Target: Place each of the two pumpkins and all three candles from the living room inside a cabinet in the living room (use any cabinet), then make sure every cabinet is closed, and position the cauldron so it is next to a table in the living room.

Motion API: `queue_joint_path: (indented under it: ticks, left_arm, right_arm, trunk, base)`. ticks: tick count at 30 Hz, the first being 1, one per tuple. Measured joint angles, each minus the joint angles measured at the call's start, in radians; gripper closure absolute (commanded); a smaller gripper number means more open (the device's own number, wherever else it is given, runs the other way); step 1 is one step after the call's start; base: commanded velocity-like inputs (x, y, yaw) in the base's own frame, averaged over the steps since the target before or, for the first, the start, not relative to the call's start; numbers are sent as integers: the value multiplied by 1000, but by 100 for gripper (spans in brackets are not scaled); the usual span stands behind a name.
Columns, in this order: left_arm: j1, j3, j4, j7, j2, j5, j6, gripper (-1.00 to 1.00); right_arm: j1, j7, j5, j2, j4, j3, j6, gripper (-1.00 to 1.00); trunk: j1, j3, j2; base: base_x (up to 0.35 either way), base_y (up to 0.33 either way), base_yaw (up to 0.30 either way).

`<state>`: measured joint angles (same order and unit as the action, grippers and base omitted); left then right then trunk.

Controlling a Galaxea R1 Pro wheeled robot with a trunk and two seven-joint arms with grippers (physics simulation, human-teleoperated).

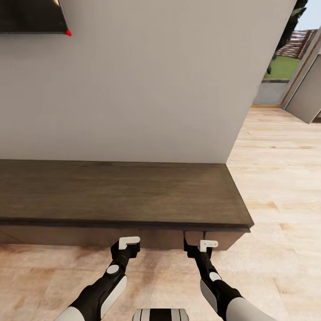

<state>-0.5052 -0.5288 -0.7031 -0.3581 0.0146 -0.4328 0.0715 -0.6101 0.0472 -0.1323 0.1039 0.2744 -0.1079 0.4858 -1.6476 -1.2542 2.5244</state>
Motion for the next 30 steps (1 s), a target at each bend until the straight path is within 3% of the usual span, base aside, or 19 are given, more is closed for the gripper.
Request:
queue_joint_path:
  ticks: [8,30]
  left_arm:
    - [0,-1,0,0,0,0,0,-100]
    - [0,0,-3,0,0,0,-1,-100]
  right_arm:
    - [-3,0,-2,0,1,4,0,-100]
    - [-3,0,-1,0,-2,5,-3,-100]
  trunk:
    - [0,0,0]
    - [-1,0,0]
  base:
    - [-98,0,0]
    - [-327,0,0]
